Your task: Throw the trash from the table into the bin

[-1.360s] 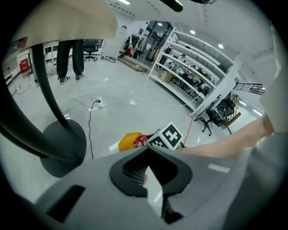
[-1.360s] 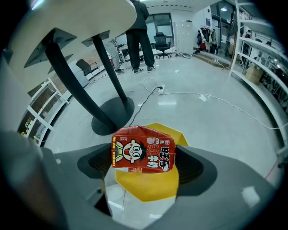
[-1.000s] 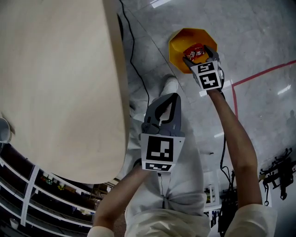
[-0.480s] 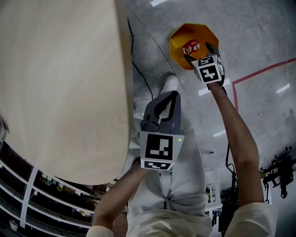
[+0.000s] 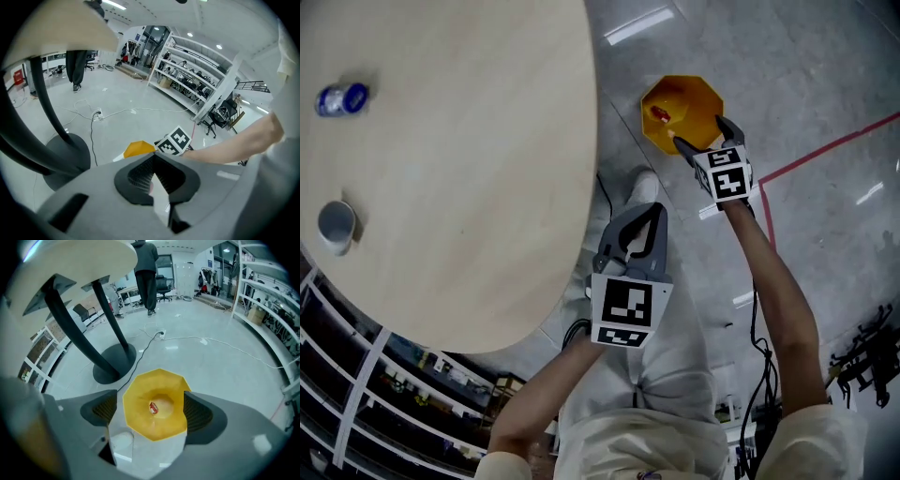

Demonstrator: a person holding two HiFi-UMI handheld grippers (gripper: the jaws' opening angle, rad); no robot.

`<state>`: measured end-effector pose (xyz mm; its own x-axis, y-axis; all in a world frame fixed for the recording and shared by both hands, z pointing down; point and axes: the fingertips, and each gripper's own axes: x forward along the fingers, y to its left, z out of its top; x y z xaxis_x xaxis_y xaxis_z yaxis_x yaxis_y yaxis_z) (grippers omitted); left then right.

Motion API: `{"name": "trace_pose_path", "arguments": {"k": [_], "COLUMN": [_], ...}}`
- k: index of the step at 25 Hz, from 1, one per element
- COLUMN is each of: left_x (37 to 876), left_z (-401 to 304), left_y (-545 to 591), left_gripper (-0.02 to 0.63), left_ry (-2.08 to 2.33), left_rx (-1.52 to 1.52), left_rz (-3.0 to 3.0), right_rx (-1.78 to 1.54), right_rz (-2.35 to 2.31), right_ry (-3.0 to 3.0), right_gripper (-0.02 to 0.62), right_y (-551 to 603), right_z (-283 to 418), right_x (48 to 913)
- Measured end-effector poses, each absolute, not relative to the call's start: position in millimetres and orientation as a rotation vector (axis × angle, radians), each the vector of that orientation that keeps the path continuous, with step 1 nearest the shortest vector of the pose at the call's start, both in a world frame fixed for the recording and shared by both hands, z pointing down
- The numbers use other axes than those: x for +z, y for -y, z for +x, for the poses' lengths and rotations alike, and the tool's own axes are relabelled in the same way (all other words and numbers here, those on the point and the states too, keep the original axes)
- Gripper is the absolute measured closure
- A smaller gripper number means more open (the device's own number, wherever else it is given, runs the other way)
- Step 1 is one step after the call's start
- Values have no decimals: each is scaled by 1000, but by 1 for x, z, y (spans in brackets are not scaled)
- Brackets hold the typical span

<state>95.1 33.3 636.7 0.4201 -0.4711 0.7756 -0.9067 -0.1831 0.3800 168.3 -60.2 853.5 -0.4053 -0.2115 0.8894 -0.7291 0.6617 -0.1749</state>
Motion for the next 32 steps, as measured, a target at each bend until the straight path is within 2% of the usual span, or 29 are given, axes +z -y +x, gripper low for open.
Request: {"name": "trace_pose_path", "arguments": {"k": [6,11,17,22,30,32], "left_x": [561,476,386,336,286,282], "left_z": [94,84,45,0,-74,-94], "left_y": [-42,-52,-72,-97,-162,-176], "left_gripper": [602,602,601,602,603,603], "left_ry": [1210,1256,1343,1443,1568,1604], "left_rx": [606,537,459,393,342,328], "left_rz": [1859,1875,1898,1885,1848,1829], "right_rx": [667,651,598,546,508,484], "right_rz": [807,864,872,849,851,807], "right_ry": [2056,2152,2225,2292,2402,2440], "right_gripper": [193,287,365,420,589,589], "right_y": [64,53,26,6,-32,-42], "right_z": [163,161,150,120,41,15], "right_x": [740,628,530,463,370,355]}}
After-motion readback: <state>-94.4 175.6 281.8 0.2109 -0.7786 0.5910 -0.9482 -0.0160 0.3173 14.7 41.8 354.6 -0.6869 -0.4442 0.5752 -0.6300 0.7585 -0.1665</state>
